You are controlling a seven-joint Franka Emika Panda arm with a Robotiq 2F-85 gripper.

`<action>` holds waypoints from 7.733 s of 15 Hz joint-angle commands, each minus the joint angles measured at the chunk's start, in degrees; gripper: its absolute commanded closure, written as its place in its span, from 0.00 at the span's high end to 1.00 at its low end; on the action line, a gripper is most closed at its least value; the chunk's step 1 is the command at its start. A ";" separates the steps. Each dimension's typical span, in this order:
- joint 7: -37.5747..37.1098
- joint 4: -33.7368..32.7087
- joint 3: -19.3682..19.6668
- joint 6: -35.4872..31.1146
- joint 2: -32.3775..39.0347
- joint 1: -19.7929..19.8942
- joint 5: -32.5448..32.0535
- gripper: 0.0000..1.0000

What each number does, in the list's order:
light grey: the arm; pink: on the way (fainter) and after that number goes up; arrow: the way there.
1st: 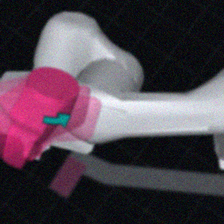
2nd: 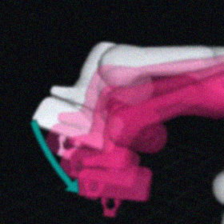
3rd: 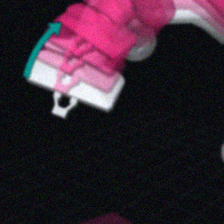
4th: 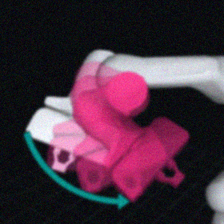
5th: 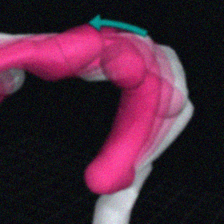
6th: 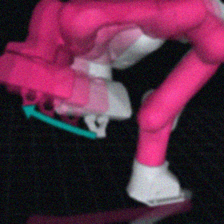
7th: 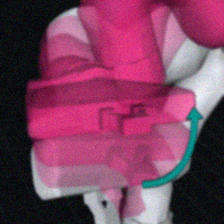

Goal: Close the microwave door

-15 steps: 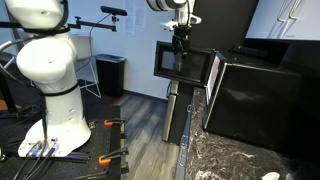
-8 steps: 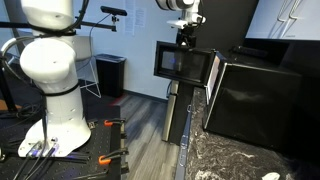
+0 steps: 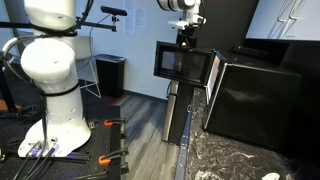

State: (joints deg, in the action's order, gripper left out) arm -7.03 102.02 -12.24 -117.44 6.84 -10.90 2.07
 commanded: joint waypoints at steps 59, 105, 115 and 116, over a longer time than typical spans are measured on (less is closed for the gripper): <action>33.38 -58.94 -10.78 -4.45 42.83 -16.28 3.81 0.00; -19.53 -17.56 -1.72 4.41 11.44 -14.49 0.65 0.00; -21.10 -15.74 -2.22 2.80 8.97 -13.70 -0.31 0.01; -21.17 -15.71 -2.22 2.78 8.95 -13.70 -0.31 0.00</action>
State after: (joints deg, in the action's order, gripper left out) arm -28.10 86.74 -14.24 -114.94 15.58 -24.74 1.89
